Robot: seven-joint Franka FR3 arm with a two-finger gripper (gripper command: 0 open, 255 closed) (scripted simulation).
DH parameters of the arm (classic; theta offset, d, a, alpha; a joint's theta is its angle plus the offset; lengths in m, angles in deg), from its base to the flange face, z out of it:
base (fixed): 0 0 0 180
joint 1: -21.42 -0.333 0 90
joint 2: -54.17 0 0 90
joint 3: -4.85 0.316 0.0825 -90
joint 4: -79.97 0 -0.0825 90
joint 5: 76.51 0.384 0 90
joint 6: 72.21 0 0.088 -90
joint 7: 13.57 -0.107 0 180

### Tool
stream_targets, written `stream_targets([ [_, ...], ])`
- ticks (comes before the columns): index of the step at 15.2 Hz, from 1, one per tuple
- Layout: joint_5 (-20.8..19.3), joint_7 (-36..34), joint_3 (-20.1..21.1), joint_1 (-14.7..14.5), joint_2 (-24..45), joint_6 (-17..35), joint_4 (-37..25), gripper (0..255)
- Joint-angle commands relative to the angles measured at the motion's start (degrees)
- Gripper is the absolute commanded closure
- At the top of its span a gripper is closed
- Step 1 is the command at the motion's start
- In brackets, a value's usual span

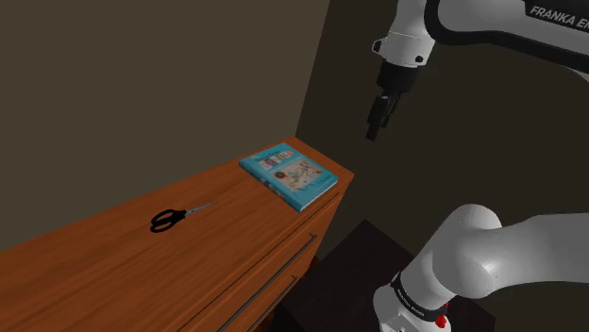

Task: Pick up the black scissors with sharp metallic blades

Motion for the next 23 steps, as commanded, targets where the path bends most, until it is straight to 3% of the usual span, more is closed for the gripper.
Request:
stream_targets([
  [1, 0.0, 0.0, 0.0, 0.0, 0.0, 0.0, 0.0, 0],
  [12, -0.92, 12.89, 0.77, -5.75, 21.96, 12.25, -7.62, 0],
  [23, -2.39, 23.87, 4.47, -10.49, 43.13, 18.63, -20.41, 0],
])
